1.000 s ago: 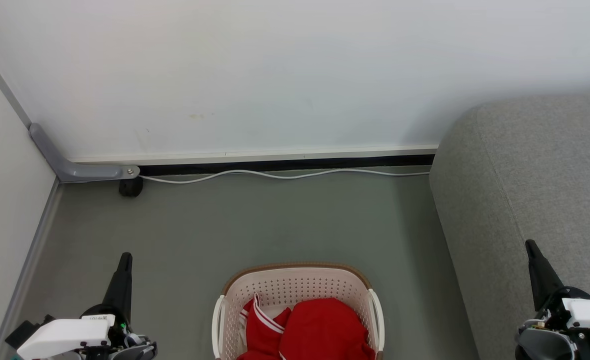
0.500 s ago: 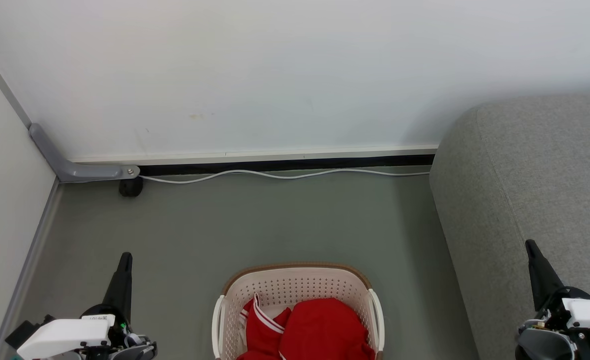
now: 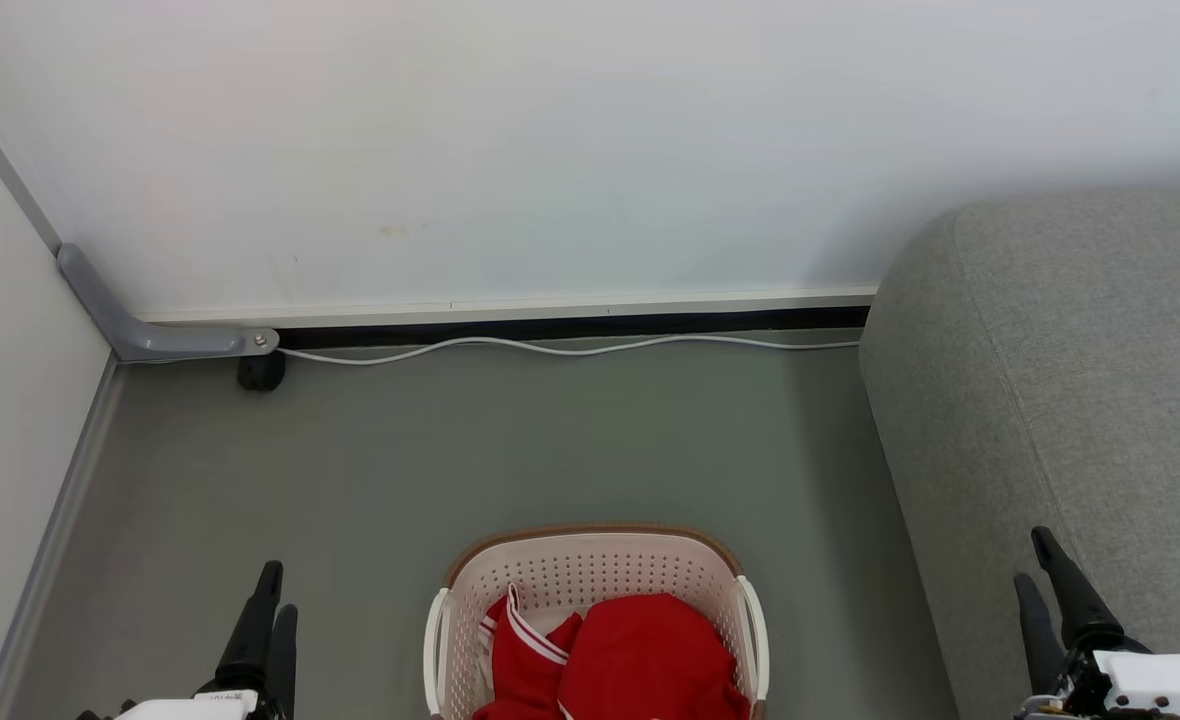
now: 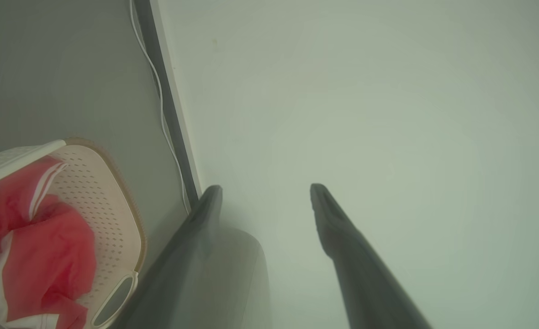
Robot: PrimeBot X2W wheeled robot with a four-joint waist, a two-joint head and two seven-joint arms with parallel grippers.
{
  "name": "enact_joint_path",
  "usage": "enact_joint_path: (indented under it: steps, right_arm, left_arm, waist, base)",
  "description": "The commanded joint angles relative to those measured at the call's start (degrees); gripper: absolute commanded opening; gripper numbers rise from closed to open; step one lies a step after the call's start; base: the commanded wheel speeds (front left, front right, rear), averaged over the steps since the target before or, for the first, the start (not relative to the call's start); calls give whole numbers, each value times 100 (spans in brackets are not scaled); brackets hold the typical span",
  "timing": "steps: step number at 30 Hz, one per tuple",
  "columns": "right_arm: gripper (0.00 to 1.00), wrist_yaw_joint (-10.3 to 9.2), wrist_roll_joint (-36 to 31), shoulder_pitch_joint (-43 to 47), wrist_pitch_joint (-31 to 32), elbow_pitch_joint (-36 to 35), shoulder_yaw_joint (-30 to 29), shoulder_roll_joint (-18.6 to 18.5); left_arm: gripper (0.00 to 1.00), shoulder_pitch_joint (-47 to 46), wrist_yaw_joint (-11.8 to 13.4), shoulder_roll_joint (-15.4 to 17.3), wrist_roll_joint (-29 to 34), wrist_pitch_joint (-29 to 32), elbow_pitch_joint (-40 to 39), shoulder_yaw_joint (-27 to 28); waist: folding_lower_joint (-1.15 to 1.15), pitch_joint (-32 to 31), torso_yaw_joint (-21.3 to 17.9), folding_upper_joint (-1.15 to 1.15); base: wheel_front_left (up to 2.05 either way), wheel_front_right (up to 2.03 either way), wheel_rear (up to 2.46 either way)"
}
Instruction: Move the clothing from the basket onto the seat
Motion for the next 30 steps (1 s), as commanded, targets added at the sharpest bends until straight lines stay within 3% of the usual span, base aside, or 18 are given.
enact_joint_path:
  steps: [1, 5, 17, 30]
  right_arm:
    - [100, 11, -11, -190, -7, -145, 3, -78]
    - [100, 11, -26, -228, -23, -152, 25, -96]
    - [100, 12, -244, -408, -292, -161, 327, -286]
    - [100, 13, -842, -641, -546, -78, 641, -512]
  left_arm:
    - [100, -217, -3, 57, 15, -52, -133, -20]
    - [100, -260, -4, 61, 30, -102, -122, -47]
    - [100, -434, -9, 80, 312, -321, -105, -147]
    - [100, -571, -14, 99, 1289, -541, -105, -199]
  waist:
    - [3, 9, 0, 0]
    - [13, -7, -1, 0]
    - [0, 22, -2, 0]
    - [0, 37, -4, 0]
  base:
    - [0, 0, 0]
    - [0, 0, 0]
    - [0, 0, 0]
    - [0, 0, 0]
